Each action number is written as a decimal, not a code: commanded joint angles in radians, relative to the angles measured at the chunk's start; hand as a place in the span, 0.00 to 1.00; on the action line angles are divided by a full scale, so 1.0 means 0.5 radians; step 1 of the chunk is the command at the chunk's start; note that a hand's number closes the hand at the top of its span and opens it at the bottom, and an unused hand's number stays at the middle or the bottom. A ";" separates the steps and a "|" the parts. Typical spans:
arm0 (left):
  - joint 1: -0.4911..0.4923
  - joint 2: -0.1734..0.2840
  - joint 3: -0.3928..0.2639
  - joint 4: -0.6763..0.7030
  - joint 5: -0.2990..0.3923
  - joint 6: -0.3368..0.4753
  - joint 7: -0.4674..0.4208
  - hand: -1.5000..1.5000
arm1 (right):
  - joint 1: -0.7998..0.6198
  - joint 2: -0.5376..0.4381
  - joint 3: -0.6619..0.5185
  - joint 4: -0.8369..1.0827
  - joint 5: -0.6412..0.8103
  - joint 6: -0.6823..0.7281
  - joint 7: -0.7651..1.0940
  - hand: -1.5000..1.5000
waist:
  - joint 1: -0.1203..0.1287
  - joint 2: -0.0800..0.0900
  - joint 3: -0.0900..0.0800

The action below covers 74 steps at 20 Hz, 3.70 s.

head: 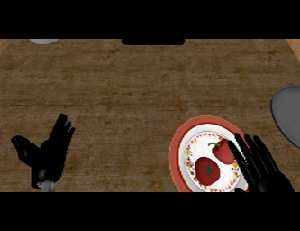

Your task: Pick the bell pepper from the plate and place it in the pan

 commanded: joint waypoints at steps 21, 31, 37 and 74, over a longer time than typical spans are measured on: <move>0.015 -0.090 0.085 0.012 -0.079 -0.073 0.005 0.50 | -0.735 0.355 0.102 0.240 0.734 1.615 0.655 0.00 | -0.003 -0.006 0.012; -0.007 -0.132 0.115 -0.016 -0.130 -0.081 0.104 0.50 | -0.586 0.297 0.036 0.417 0.671 0.979 0.544 0.00 | -0.004 -0.006 0.013; 0.070 -0.158 0.155 0.066 -0.141 -0.186 -0.021 0.50 | -0.797 0.237 -0.147 0.612 0.643 1.046 0.471 0.00 | -0.002 -0.005 0.012; 0.092 -0.212 0.135 -0.139 -0.282 -0.061 0.125 0.50 | -0.126 0.568 -0.064 -0.814 0.222 0.966 0.682 1.00 | -0.027 -0.017 0.012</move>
